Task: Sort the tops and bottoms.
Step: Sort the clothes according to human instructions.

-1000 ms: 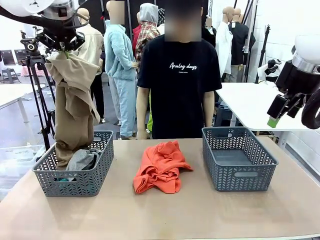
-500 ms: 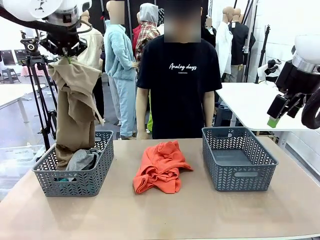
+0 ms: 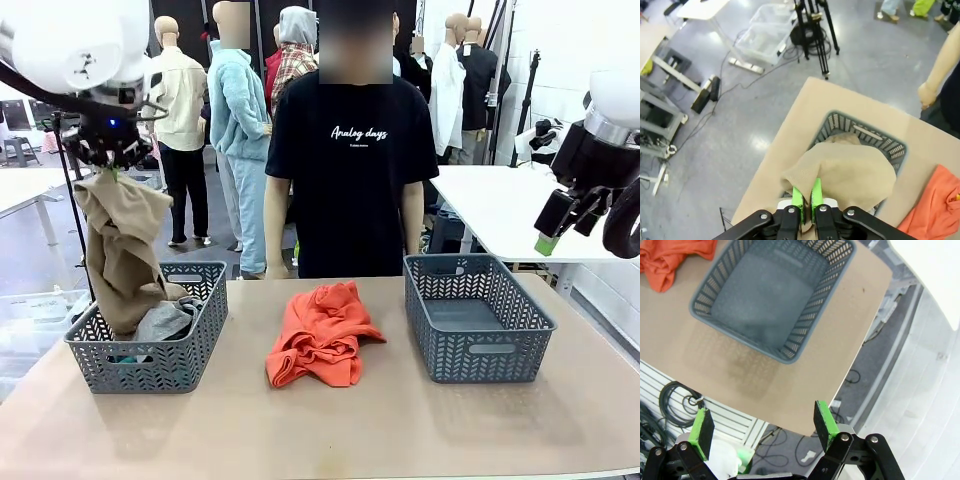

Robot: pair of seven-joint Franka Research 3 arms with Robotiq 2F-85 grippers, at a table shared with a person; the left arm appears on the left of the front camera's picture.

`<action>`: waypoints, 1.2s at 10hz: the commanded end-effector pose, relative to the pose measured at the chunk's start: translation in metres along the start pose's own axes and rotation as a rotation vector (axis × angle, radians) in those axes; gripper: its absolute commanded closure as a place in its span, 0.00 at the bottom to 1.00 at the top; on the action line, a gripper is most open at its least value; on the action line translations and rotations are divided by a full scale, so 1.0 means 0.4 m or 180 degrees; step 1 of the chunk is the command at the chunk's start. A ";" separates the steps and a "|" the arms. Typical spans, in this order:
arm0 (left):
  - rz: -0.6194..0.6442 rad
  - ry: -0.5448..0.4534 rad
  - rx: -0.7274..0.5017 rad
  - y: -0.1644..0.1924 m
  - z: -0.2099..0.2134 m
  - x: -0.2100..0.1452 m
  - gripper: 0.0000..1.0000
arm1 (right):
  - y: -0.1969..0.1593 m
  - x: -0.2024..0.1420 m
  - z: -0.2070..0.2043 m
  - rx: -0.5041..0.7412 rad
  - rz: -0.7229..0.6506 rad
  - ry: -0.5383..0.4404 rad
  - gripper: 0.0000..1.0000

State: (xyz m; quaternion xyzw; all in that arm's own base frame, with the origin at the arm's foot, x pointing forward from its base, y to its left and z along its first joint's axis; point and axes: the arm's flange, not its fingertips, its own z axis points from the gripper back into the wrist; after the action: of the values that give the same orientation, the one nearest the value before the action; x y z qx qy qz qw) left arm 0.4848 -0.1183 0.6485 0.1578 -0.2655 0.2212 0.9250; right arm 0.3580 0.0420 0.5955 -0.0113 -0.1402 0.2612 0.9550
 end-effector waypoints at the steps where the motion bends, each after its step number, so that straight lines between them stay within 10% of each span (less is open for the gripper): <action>1: 0.0041 0.0114 -0.0225 -0.016 -0.042 -0.051 1.00 | 0.001 0.001 0.001 -0.0022 -0.0020 0.0035 0.00; 12: 0.0071 0.0394 -0.0323 -0.069 -0.245 -0.113 1.00 | 0.001 0.001 0.001 -0.0022 -0.0020 0.0035 0.00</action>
State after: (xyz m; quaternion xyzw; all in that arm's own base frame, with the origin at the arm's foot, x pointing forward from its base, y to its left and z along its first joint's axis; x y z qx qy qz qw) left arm 0.4986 -0.1217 0.5523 0.1203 -0.2338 0.2316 0.9366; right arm 0.3580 0.0420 0.5954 -0.0113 -0.1401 0.2612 0.9550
